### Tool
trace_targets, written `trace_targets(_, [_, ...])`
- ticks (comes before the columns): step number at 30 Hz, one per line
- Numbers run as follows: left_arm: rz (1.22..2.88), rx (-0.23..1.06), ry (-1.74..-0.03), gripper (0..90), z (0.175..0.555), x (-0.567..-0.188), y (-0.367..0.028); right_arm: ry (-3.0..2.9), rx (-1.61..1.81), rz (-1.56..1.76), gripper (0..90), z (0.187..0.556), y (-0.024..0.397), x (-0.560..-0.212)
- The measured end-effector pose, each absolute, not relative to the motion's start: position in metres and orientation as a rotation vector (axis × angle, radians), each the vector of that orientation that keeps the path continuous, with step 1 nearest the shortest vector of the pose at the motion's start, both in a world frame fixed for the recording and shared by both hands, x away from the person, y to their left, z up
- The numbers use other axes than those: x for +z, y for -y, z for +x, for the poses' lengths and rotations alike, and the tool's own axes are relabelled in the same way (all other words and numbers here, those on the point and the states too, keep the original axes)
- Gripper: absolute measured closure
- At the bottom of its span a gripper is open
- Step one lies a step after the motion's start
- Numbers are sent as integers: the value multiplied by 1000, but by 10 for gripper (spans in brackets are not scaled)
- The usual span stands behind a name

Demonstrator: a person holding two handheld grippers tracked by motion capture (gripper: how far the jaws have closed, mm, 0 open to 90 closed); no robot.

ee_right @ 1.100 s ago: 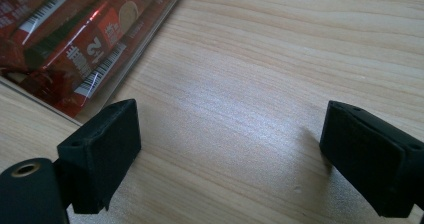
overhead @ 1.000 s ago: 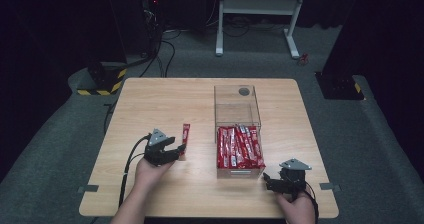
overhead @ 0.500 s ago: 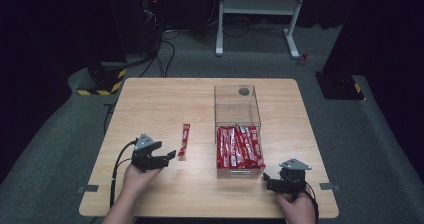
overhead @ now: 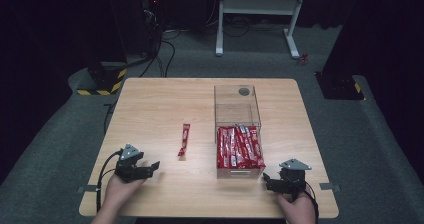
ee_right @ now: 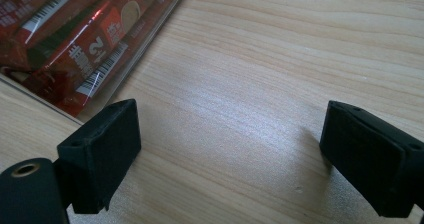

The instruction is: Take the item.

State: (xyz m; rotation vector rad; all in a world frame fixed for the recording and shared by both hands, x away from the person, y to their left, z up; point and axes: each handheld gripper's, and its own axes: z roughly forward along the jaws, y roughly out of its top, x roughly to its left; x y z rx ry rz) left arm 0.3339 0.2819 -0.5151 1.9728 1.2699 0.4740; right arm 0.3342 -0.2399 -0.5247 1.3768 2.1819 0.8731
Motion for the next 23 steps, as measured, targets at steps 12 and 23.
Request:
trace_targets(12, [2020, 573, -1330, 161, 303, -527, -306, -2181, 874, 1383, 91, 334, 240, -525])
trace_targets(23, [1987, 596, -1353, 140, 298, -530, -307, -2181, 878, 1385, 90, 334, 240, -525])
